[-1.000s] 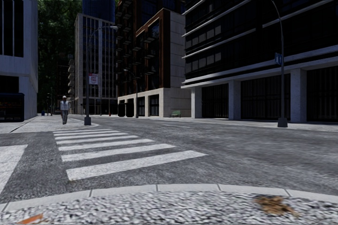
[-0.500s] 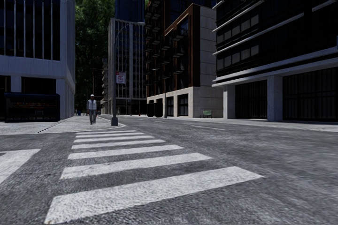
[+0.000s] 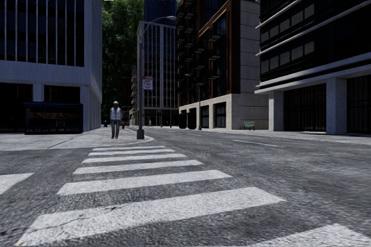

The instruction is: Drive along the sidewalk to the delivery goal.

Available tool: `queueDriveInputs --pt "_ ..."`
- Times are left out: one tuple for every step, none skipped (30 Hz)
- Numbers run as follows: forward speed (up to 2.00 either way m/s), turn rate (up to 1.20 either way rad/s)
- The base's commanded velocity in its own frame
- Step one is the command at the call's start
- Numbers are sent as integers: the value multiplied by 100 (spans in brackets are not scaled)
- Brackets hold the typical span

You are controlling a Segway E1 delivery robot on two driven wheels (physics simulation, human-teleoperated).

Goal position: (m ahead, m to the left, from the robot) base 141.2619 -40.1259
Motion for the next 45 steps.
queueDriveInputs --pt "200 0" --pt "200 0" --pt "200 0" --pt "200 0" --pt "200 0" --pt "200 0" --pt "200 0" --pt "200 0" --pt "200 0" --pt "200 0" --pt "200 0" --pt "200 0" --pt "200 35" --pt "200 51" --pt "200 51" --pt "200 58" --pt "200 60" --pt "200 57" --pt "200 57" --pt "196 43" --pt "195 0" --pt "194 0" --pt "194 0" --pt "194 0" --pt "194 0" --pt "194 0" --pt "194 0" --pt "192 0" --pt "182 0" --pt "175 0" --pt "165 0" --pt "165 0" --pt "154 0" --pt "148 0" --pt "146 0" --pt "146 0" --pt "146 5" --pt "145 9" --pt "145 10" --pt "145 10" --pt "145 7" --pt "145 10" --pt "145 28" --pt "145 28" --pt "145 37"
